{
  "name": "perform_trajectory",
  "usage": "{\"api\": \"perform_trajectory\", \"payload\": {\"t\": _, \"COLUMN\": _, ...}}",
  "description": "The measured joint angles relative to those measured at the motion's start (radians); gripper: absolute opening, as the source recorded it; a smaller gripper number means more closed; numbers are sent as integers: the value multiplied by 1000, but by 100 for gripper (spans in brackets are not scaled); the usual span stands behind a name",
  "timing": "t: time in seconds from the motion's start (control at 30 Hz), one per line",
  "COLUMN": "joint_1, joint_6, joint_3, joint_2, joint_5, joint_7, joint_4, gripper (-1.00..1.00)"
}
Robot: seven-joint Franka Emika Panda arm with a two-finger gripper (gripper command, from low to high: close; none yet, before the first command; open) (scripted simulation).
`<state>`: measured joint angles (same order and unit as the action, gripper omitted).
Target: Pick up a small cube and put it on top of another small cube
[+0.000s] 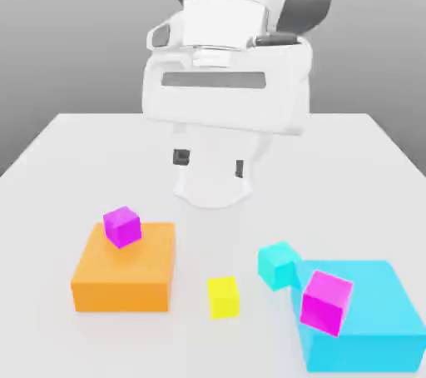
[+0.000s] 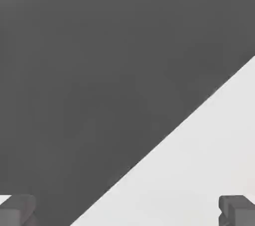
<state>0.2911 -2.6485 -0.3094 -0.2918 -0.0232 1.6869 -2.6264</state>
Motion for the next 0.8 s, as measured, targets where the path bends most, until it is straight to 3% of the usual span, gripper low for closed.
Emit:
{"api": "perform_trajectory", "payload": {"t": 0.43, "joint_1": 54, "joint_6": -220, "joint_3": -63, "joint_2": 323, "joint_5": -44, "joint_7": 566, "joint_4": -198, "gripper": 0}}
{"api": "perform_trajectory", "payload": {"t": 0.57, "joint_1": 11, "joint_6": -298, "joint_3": 7, "joint_2": 429, "joint_5": -158, "joint_7": 679, "joint_4": -186, "gripper": 0}}
{"api": "perform_trajectory", "payload": {"t": 0.73, "joint_1": -137, "joint_6": -401, "joint_3": 185, "joint_2": 562, "joint_5": -284, "joint_7": 776, "joint_4": -157, "gripper": 0}}
{"api": "perform_trajectory", "payload": {"t": 0.77, "joint_1": -169, "joint_6": -422, "joint_3": 221, "joint_2": 587, "joint_5": -299, "joint_7": 787, "joint_4": -152, "gripper": -100}}
{"api": "perform_trajectory", "payload": {"t": 0.8, "joint_1": -169, "joint_6": -422, "joint_3": 221, "joint_2": 587, "joint_5": -299, "joint_7": 787, "joint_4": -152, "gripper": -100}}
